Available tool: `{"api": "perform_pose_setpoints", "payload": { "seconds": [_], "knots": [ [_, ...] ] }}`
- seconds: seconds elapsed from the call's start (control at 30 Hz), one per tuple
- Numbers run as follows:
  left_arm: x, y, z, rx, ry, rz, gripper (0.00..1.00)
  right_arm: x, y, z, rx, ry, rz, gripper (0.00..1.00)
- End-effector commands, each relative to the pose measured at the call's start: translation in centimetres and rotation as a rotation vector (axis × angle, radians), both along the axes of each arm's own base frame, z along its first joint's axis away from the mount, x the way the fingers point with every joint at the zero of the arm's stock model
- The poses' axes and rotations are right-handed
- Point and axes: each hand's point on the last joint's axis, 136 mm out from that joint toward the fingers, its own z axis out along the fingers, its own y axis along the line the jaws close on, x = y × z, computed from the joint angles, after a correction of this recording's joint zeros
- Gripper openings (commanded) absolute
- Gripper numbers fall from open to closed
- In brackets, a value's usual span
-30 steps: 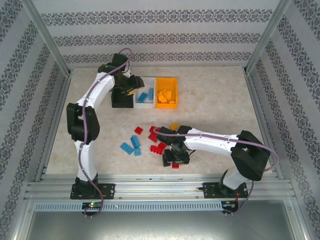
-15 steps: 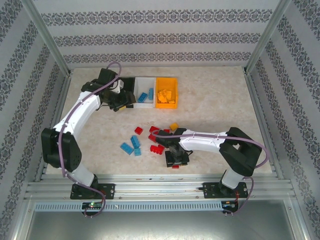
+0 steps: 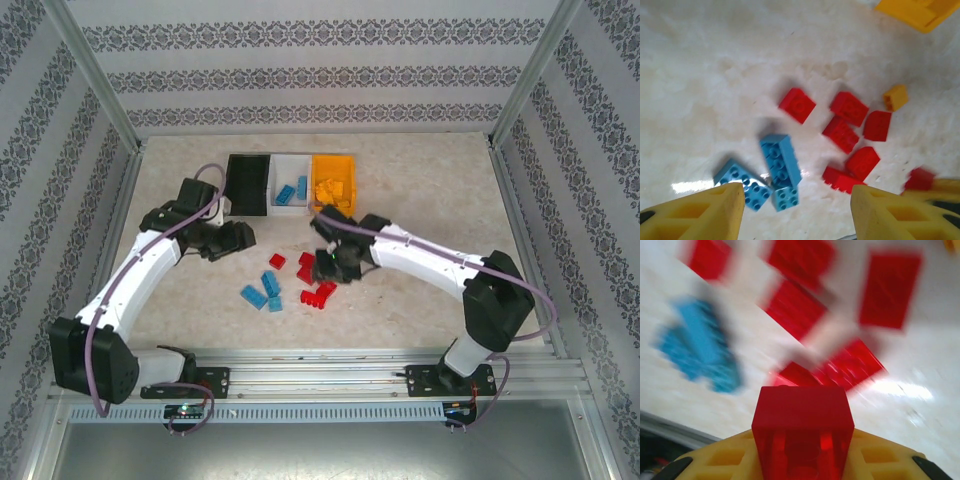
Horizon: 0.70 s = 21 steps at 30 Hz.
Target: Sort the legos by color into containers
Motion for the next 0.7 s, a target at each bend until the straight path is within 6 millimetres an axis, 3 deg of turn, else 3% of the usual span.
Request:
{"api": "perform_pose_setpoints", "payload": {
  "seconds": [0.0,0.17,0.3,0.5,0.67],
  "knots": [
    [-2.2,1.6,-0.8,0.035,0.033,0.076,0.59,5.1,4.3,3.4,0.201,-0.071,-0.002,0.34],
    [-4.8,2.2,-1.2,-0.004,0.035,0.163,0.59,12.8,9.0,5.9,0.425,-0.117,-0.072,0.34],
    [-6.1,2.3,-1.1,-0.025,0.041,0.189,0.59,17.9,12.2,6.4,0.516,-0.157,-0.085,0.34],
    [-7.2,2.5,-0.8,-0.021,0.062,0.196,0.59,23.1,15.9,5.6,0.610,-0.177,-0.094,0.35],
    [-8.0,3.1,-0.6,0.008,0.078,0.203,0.59,26.2,17.5,5.1,0.636,-0.197,-0.110,0.36]
  ]
}}
